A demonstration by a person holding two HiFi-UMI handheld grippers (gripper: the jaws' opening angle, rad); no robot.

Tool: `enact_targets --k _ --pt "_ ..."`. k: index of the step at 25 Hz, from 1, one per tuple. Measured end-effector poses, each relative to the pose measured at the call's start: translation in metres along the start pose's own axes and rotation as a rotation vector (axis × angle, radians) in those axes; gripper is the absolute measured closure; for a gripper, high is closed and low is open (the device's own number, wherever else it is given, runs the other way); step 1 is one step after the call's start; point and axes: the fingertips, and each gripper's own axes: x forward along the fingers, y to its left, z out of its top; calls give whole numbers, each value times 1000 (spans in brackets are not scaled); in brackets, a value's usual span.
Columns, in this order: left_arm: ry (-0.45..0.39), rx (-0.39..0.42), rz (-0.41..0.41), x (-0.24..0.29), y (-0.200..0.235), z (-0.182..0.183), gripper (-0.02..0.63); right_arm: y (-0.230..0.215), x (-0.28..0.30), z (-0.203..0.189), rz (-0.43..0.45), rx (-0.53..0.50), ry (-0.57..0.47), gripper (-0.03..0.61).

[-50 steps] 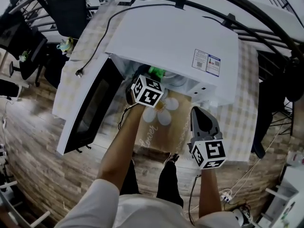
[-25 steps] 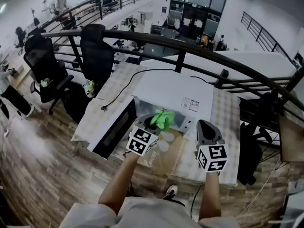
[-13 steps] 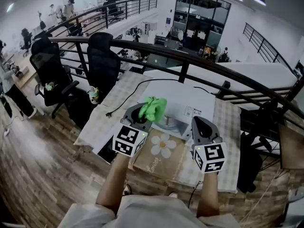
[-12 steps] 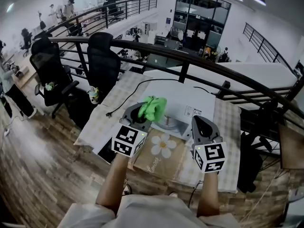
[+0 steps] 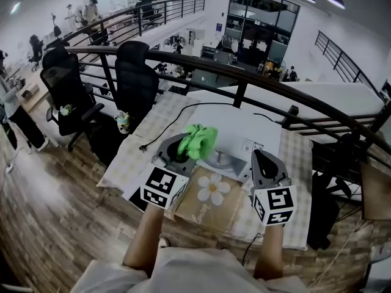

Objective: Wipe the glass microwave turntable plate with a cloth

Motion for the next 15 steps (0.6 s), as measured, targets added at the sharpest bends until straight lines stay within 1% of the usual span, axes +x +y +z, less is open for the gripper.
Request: enact_targets --k 4,6,9,15 --pt "30 71 -5 4 -5 -4 491 3 4 -3 6 -2 7 566" --pt "41 91 -5 6 -5 -6 490 3 6 -5 7 -1 9 566" --pt "37 73 -13 8 -7 -8 489 1 9 -9 4 4 13 566" --pt "49 67 -10 8 -9 -14 489 0 9 -15 3 12 24 566"
